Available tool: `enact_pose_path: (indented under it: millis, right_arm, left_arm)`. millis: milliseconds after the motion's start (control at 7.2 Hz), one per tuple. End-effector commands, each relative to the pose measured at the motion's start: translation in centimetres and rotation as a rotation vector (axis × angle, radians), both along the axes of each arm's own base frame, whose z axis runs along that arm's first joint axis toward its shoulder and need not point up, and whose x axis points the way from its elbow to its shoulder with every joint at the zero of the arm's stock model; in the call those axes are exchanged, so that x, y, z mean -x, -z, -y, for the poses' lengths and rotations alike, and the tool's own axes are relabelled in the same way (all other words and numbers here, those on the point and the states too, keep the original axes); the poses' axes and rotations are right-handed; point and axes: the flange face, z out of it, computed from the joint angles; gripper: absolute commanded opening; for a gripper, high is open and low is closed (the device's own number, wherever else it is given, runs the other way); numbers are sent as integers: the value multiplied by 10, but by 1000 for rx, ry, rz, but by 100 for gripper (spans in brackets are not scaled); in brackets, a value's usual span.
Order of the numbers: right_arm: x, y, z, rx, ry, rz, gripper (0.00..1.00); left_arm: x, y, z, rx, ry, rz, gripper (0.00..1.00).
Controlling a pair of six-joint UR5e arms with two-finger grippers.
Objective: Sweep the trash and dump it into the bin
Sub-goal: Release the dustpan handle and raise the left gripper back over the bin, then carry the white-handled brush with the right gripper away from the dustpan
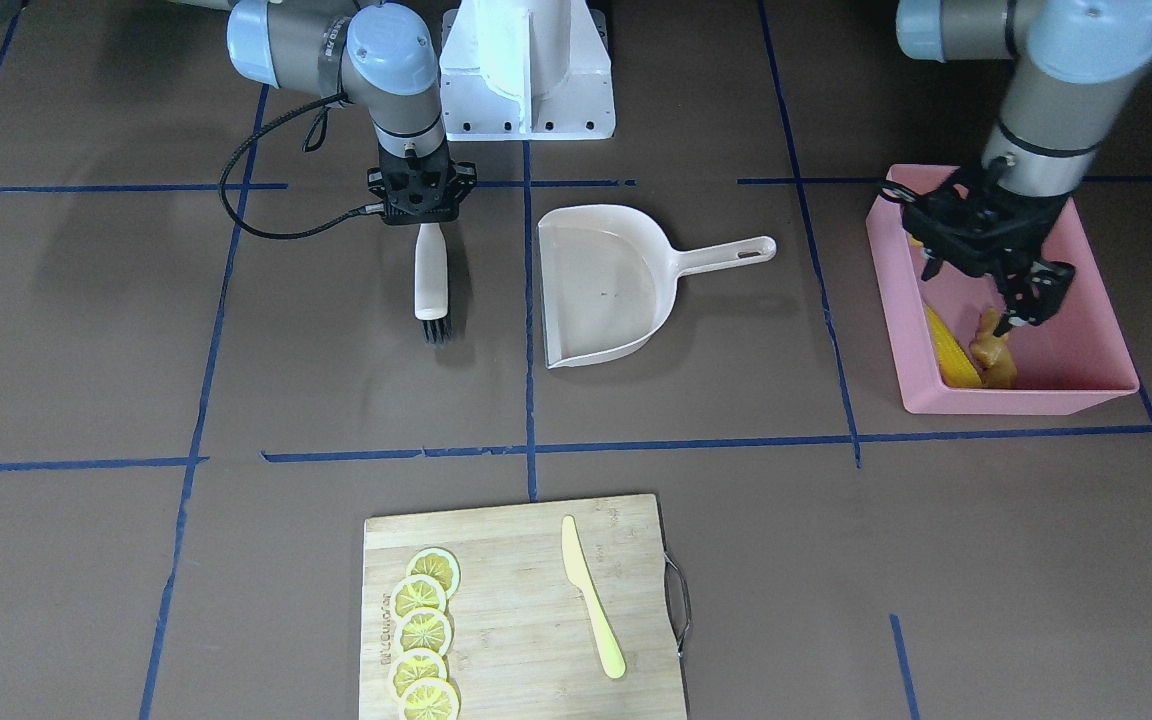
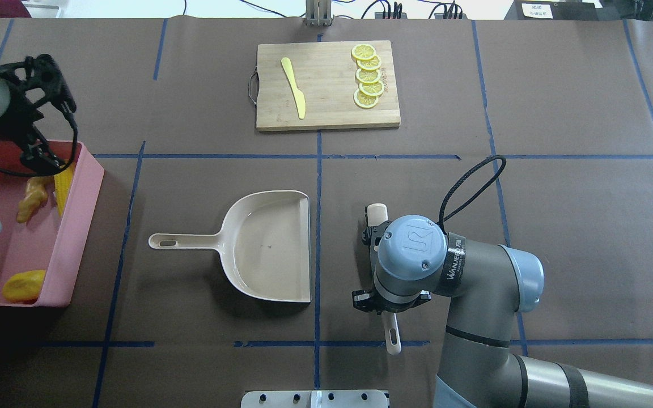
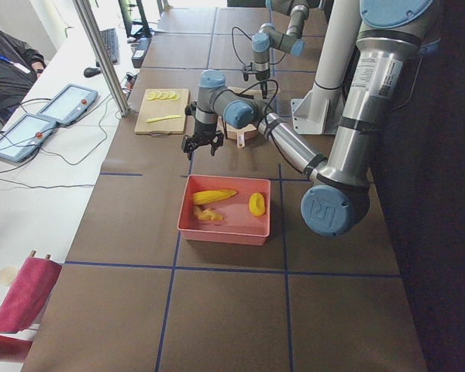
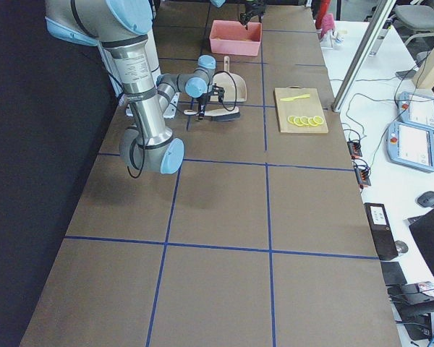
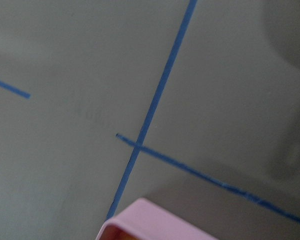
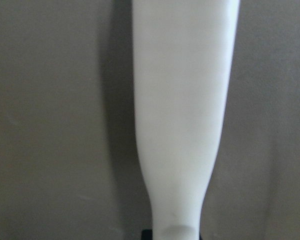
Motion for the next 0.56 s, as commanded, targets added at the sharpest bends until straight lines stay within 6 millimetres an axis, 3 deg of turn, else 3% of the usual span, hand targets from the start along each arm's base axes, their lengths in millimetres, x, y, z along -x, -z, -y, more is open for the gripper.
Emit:
enact_pose_path:
  millis: [0,139,417]
  right_arm:
    - [-6,1,9,-2,-13,3,0]
    - [-11,1,20,-2,-32,2,0]
    - [-33,3,51,-19,-50,14,0]
  left_arm:
    - [106,-78,25,271,172,-121,100]
    - [154,-126,13,379,252,-145,100]
    - [227,-213,-7,585,380,-257,100]
